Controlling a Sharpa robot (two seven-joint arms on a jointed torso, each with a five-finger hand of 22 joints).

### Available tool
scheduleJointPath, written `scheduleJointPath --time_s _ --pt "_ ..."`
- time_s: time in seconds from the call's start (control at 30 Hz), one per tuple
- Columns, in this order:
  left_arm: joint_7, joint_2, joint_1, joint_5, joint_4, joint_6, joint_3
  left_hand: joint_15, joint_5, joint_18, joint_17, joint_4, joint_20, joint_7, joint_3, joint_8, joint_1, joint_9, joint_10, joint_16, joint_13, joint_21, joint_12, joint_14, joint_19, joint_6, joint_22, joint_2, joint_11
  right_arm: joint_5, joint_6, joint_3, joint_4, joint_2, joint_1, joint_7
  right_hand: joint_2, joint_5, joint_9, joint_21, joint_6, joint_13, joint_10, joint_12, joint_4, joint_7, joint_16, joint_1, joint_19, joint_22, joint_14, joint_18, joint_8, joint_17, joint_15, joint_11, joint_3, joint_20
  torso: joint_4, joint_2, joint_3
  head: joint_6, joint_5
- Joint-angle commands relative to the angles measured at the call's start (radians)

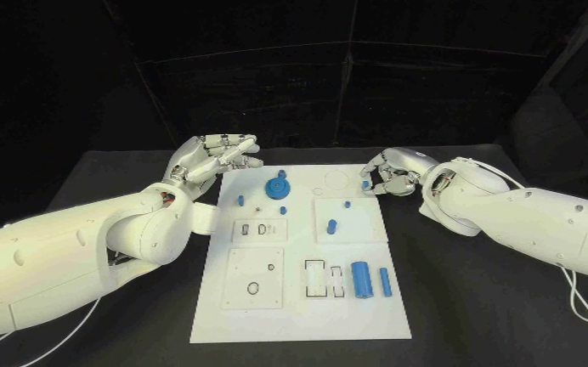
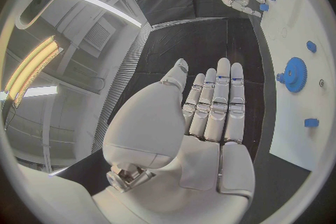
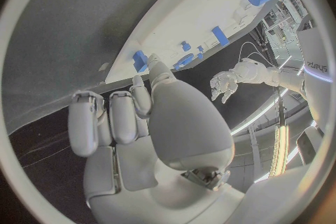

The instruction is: Assemble the parts on the task board

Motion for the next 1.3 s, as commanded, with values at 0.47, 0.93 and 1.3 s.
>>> scheduleJointPath --time_s 0.47,0.93,1.3 --pt "0.002 0.001 0.001 -0.001 0.0 0.015 0.001 -0.001 0.001 0.015 0.001 -0.006 0.003 -0.001 0.001 -0.003 0.001 0.0 0.004 -0.003 -0.002 -0.004 -0.008 -0.004 -0.004 0.005 -0.002 0.011 0.002 -0.028 0.03 0.0 -0.008 0.007 -0.001 -0.02 0.018 -0.005 0.002 -0.001 0.025 0.005 0.011 0.008 -0.005 -0.001 -0.004 -0.004 0.001 0.085 0.019 -0.005 0.01 0.0 0.0 -0.003 0.005 -0.002 0.0001 -0.001 0.0004 -0.001 0.001" --pt "0.0 0.0 0.001 -0.001 0.001 0.014 0.001 -0.001 0.001 0.015 0.001 -0.006 0.003 0.0 0.001 -0.004 0.001 -0.001 0.004 -0.004 -0.002 -0.004 -0.009 -0.004 -0.004 0.004 -0.002 0.011 0.003 -0.029 0.043 0.0 -0.017 0.014 -0.001 -0.021 0.062 -0.062 0.005 0.0 0.1 0.017 0.021 0.017 -0.015 -0.024 -0.007 0.01 0.004 0.09 0.019 -0.005 0.033 -0.005 -0.015 -0.022 0.05 -0.014 0.0004 -0.001 0.0004 -0.003 0.001" --pt "0.0 -0.001 0.001 -0.001 0.001 0.014 0.001 -0.001 0.001 0.015 0.001 -0.006 0.003 0.0 0.001 -0.004 0.001 -0.001 0.004 -0.004 -0.002 -0.004 -0.009 -0.004 -0.004 0.004 -0.002 0.011 0.003 -0.022 -0.013 0.0 -0.008 0.016 -0.002 -0.027 0.068 -0.061 0.004 0.003 0.116 0.025 0.029 0.024 -0.016 -0.031 -0.007 0.007 0.009 0.096 0.02 -0.007 0.035 -0.002 -0.02 -0.028 0.061 -0.02 -0.0002 -0.001 0.0005 -0.007 0.001"
